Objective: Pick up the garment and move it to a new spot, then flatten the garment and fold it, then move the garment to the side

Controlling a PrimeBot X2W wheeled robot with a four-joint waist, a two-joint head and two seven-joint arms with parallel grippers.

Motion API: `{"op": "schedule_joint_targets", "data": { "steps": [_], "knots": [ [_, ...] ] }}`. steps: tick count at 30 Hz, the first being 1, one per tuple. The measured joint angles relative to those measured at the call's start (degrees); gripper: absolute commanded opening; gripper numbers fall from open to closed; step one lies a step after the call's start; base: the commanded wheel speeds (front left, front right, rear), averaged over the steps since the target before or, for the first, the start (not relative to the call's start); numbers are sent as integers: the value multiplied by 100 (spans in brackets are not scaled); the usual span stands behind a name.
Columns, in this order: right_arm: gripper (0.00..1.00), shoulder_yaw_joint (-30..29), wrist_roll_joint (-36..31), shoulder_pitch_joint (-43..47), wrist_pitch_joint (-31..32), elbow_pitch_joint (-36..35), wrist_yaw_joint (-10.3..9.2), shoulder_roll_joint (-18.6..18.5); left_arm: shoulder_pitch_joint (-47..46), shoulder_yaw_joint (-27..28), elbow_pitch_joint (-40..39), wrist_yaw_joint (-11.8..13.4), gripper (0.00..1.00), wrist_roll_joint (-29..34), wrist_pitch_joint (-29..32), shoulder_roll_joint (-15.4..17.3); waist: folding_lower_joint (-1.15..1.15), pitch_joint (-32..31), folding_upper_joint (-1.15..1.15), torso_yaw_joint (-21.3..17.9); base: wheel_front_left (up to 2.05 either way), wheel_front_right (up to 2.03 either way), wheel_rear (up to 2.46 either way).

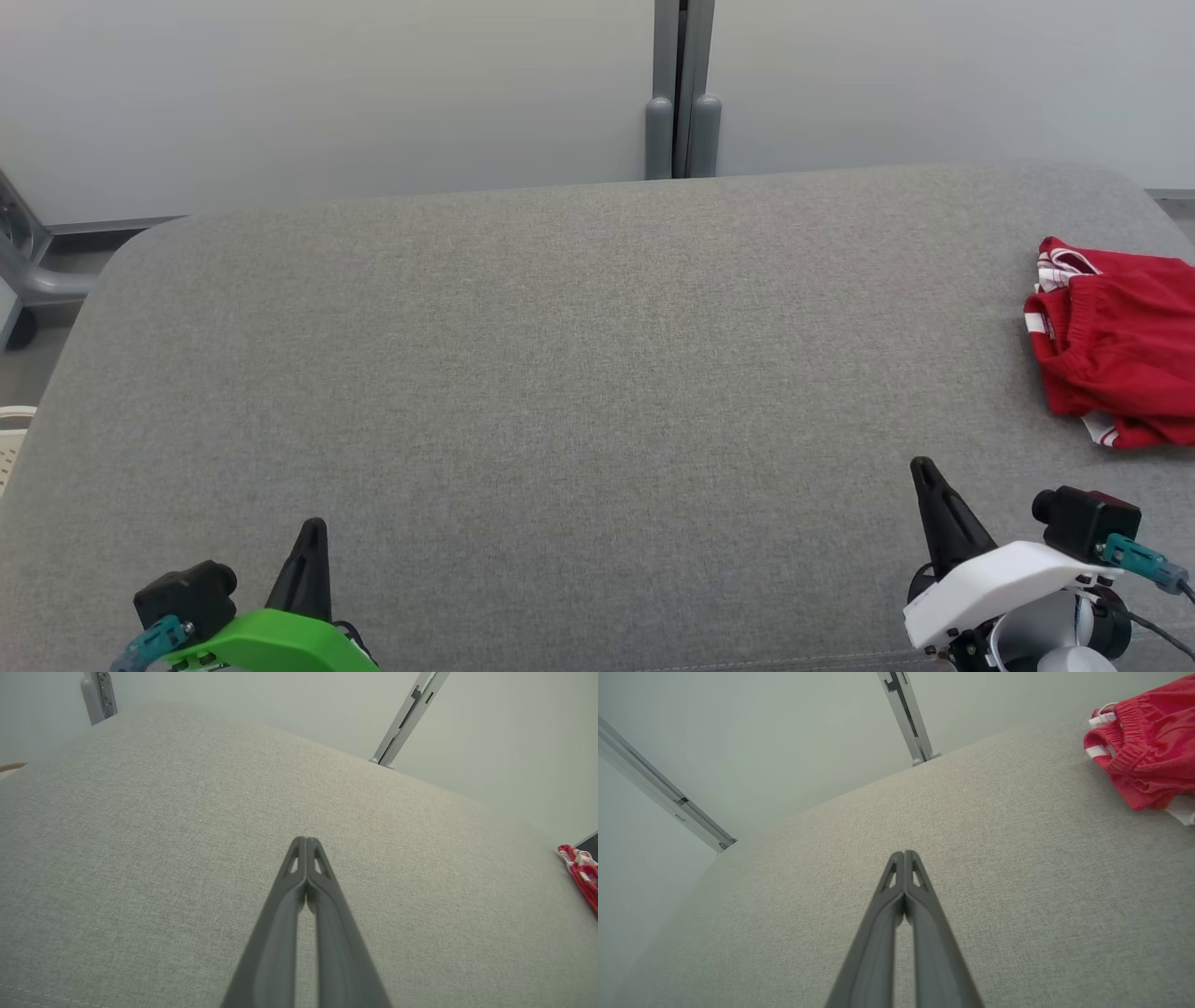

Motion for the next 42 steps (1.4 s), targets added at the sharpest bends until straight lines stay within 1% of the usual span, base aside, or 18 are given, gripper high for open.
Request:
{"op": "schedule_joint_targets", "data": {
  "steps": [17,33,42],
  "knots": [
    [0,-198,1555,-90,144,145,0,-34,-63,650,226,-587,0,-974,272,-439,0,36,0,-17,0,0,0],
    [0,-367,2747,-174,275,243,-3,-45,-127,1181,333,-1038,0,-1713,511,-810,0,71,0,-33,0,0,0],
    [0,-450,3343,-236,341,294,-3,-55,-183,1456,402,-1249,0,-2074,623,-1002,0,90,0,-41,0,0,0]
  ]
}}
